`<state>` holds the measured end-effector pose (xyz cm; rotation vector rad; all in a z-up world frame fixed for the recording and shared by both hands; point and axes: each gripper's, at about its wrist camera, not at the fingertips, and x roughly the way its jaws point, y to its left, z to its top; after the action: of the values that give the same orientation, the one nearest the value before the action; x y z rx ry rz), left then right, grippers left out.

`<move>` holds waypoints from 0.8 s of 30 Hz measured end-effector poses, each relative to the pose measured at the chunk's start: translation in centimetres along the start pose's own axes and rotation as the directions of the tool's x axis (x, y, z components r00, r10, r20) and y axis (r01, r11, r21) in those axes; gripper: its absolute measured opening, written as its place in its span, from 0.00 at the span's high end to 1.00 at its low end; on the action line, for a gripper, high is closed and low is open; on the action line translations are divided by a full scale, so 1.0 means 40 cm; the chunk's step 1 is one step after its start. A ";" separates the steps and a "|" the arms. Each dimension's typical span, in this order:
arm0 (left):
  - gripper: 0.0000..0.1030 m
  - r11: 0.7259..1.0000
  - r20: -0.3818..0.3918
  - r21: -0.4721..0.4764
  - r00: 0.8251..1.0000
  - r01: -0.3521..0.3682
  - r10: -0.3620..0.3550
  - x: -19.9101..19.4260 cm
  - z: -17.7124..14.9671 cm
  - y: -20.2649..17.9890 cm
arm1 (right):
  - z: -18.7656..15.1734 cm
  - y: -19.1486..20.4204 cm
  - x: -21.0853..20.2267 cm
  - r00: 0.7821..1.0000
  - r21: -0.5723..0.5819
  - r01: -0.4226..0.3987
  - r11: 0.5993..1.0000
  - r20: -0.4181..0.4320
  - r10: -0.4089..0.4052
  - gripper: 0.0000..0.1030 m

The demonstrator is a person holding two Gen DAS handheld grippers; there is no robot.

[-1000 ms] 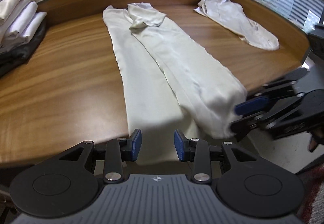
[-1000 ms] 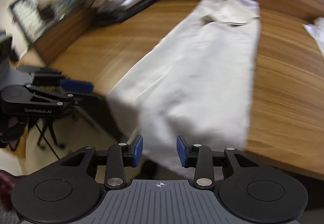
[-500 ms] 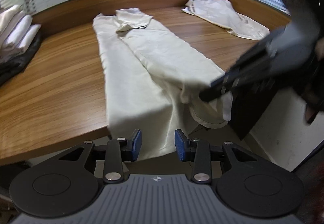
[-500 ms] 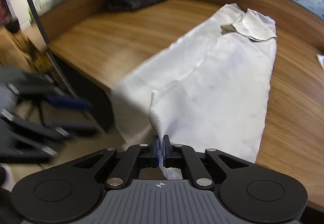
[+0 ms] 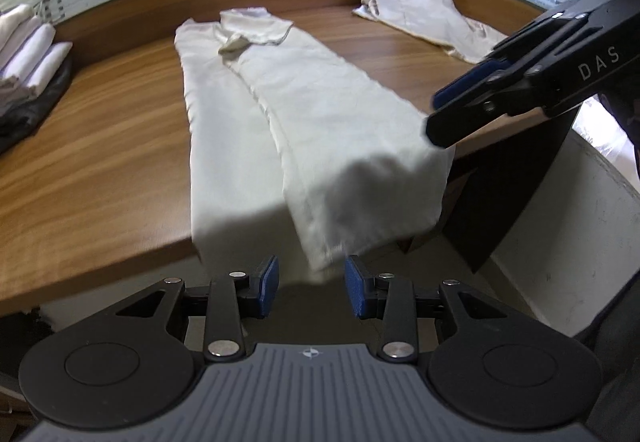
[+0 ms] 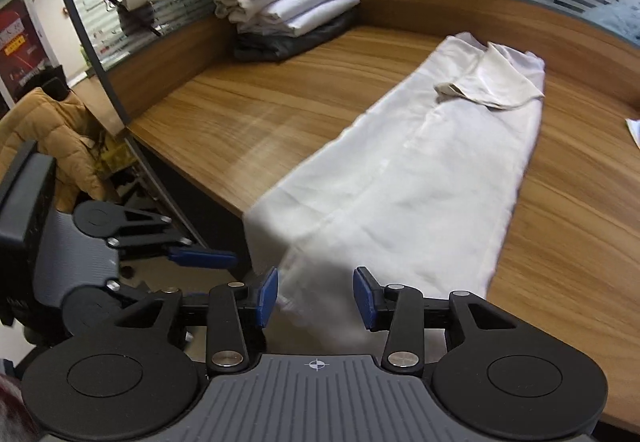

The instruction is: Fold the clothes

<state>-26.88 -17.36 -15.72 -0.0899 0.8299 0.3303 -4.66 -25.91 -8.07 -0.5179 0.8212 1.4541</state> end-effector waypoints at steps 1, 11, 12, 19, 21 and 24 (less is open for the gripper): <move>0.60 1.000 -0.006 0.000 1.000 -0.002 0.002 0.000 -0.007 0.004 | -0.011 -0.005 0.000 1.000 0.003 0.013 1.000 -0.005 -0.013 0.57; 0.48 0.995 -0.023 -0.084 0.998 -0.054 0.052 0.027 -0.023 0.113 | -0.129 -0.058 0.014 0.993 0.102 0.116 0.988 -0.016 -0.115 0.56; 0.47 0.994 -0.025 -0.093 0.998 -0.057 0.055 0.033 -0.023 0.128 | -0.139 -0.066 0.017 0.992 0.123 0.122 0.985 -0.011 -0.122 0.56; 0.43 0.992 -0.003 -0.115 0.999 0.044 -0.045 0.081 -0.038 0.219 | -0.203 -0.125 0.055 0.987 0.254 0.115 0.960 0.080 -0.140 0.45; 0.42 0.982 0.025 -0.144 0.993 0.121 -0.119 0.104 -0.050 0.245 | -0.226 -0.141 0.069 0.983 0.280 0.087 0.956 0.131 -0.128 0.44; 0.35 0.975 0.082 -0.134 0.982 0.179 -0.169 0.140 -0.076 0.261 | -0.266 -0.169 0.097 0.974 0.292 0.050 0.955 0.195 -0.111 0.42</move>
<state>-28.90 -6.72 -21.37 -0.2802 0.7230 0.2249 -0.16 -31.92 -18.89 -0.1728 0.8138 1.2626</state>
